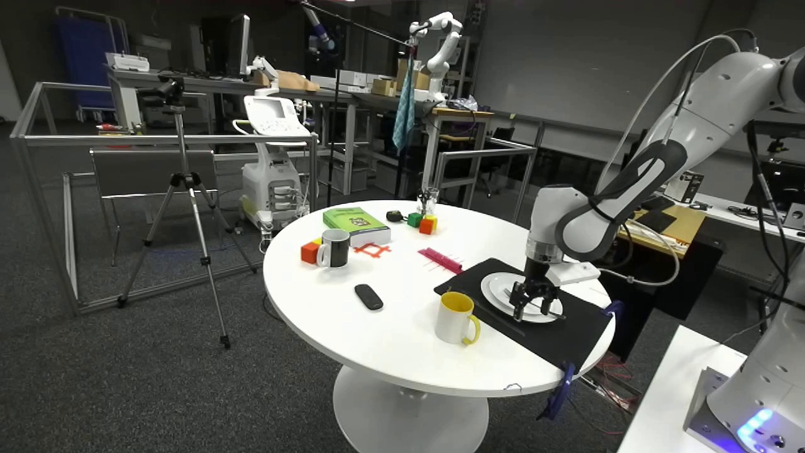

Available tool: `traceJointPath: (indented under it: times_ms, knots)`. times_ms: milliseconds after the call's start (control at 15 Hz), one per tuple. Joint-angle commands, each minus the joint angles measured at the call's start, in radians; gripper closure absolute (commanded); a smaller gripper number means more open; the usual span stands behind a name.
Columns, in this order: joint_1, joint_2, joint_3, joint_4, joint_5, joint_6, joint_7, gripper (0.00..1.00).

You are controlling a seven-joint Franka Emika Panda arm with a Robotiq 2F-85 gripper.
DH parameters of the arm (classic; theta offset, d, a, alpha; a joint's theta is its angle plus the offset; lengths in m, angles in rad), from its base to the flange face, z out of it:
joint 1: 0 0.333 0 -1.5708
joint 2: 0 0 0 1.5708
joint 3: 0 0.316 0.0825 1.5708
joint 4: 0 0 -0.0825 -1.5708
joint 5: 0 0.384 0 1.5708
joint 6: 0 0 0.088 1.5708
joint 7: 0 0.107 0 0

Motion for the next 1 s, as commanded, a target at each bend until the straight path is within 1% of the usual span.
traceJointPath:
  times_ms: [0,133,400,467,800,867,933]
  knots:
    - [0.053,-0.034,-0.047,-0.059,-0.057,0.083,0.113,0.0]
    - [0.078,-0.029,-0.074,-0.078,-0.092,0.14,0.172,0.0]
    - [0.121,-0.013,-0.122,-0.104,-0.152,0.202,0.28,0.0]
    - [0.124,-0.012,-0.125,-0.106,-0.152,0.204,0.295,0.0]
    - [0.078,-0.024,-0.064,-0.109,-0.02,0.195,0.271,0.0]
    - [0.094,0.002,-0.086,-0.083,-0.06,0.165,0.27,0.0]
    - [0.094,0.002,-0.084,-0.083,-0.056,0.165,0.269,0.0]
